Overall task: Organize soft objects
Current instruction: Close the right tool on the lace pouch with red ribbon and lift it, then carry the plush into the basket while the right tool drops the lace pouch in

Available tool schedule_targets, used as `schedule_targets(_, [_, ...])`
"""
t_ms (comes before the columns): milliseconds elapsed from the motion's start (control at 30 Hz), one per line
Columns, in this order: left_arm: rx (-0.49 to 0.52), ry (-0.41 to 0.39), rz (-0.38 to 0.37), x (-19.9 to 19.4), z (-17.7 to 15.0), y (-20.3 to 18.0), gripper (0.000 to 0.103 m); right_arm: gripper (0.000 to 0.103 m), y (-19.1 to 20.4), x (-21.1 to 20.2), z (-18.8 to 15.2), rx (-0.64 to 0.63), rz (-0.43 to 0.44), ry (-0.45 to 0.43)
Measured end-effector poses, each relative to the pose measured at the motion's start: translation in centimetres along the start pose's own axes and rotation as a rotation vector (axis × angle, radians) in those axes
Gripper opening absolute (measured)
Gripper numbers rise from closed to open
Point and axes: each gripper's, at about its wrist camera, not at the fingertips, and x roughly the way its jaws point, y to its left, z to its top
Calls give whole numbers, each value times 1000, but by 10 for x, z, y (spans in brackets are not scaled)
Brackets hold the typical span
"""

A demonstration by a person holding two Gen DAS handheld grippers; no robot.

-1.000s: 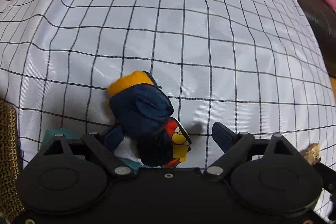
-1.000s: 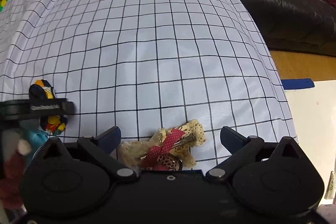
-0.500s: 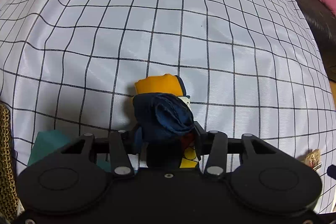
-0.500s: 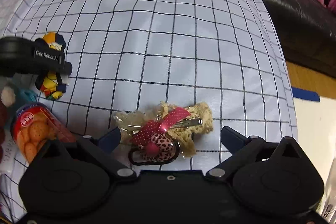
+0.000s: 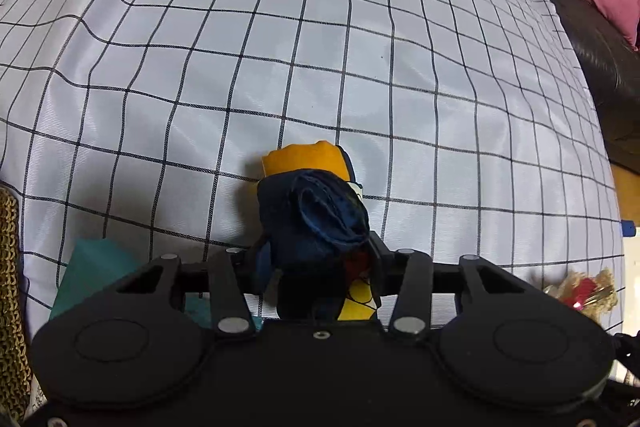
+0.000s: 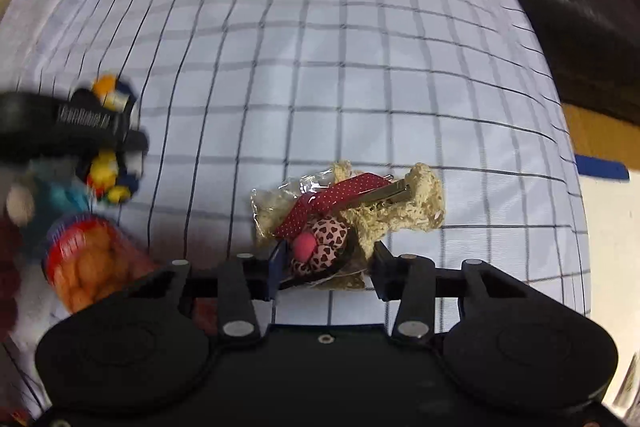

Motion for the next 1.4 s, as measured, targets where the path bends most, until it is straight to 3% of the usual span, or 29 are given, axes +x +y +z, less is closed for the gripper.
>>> schedule_targets(167, [6, -11, 3, -14, 1, 0, 45, 43, -21, -11, 7, 101, -16, -11])
schedule_targets(367, [29, -31, -7, -38, -5, 0, 45, 43, -28, -26, 5, 133, -60, -2])
schedule_targets(600, [78, -35, 25, -62, -18, 0, 45, 43, -28, -41, -9, 115, -81, 24])
schedule_targets(933, [170, -71, 61, -114, -56, 8, 45, 43, -27, -64, -48, 81, -43, 59])
schedule_targets(1100, [191, -84, 51, -139, -77, 19, 45, 38, -17, -78, -80, 23, 15, 93])
schedule_targets(1167, [193, -87, 55, -143, -80, 23, 45, 24, -11, -83, -89, 11, 53, 109])
schedule_targets(1233, [190, -88, 66, -144, -82, 25, 45, 22, -5, -86, -94, 0, 62, 114])
schedule_targets(1300, [186, -96, 66, -145, -80, 25, 45, 28, -3, -87, -91, -7, 56, 87])
schedule_targets(1367, [184, -104, 66, -144, -79, 25, 45, 52, -7, -84, -84, 4, -1, 64])
schedule_targets(1400, [182, -102, 70, -144, -79, 26, 45, 53, -9, -83, -82, 15, -44, 57])
